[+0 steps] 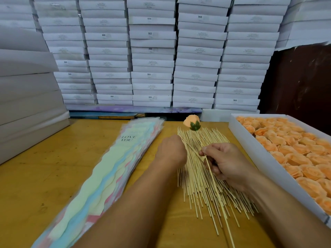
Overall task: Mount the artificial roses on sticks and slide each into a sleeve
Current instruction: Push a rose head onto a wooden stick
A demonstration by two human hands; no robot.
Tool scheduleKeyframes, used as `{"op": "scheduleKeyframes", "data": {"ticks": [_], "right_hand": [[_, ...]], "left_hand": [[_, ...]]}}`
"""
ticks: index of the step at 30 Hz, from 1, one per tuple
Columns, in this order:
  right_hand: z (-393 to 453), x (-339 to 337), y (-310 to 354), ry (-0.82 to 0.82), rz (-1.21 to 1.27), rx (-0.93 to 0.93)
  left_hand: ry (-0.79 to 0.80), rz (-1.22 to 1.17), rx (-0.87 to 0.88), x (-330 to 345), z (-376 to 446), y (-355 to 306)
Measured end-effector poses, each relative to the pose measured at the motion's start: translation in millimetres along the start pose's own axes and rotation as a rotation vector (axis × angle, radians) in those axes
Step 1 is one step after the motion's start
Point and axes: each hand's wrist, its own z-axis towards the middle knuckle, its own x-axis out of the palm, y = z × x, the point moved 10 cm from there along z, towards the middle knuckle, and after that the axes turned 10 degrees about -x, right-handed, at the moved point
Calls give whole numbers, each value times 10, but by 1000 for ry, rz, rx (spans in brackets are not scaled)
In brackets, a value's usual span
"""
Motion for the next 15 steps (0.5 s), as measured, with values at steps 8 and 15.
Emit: {"op": "scheduleKeyframes", "data": {"ticks": [8,15], "right_hand": [[2,-22,18,-2,-8,4],[17,-26,-24,10,-9,6]], "left_hand": [[-216,132,-66,-672,491,662],[-83,414,-226,-590,705,1313]]}}
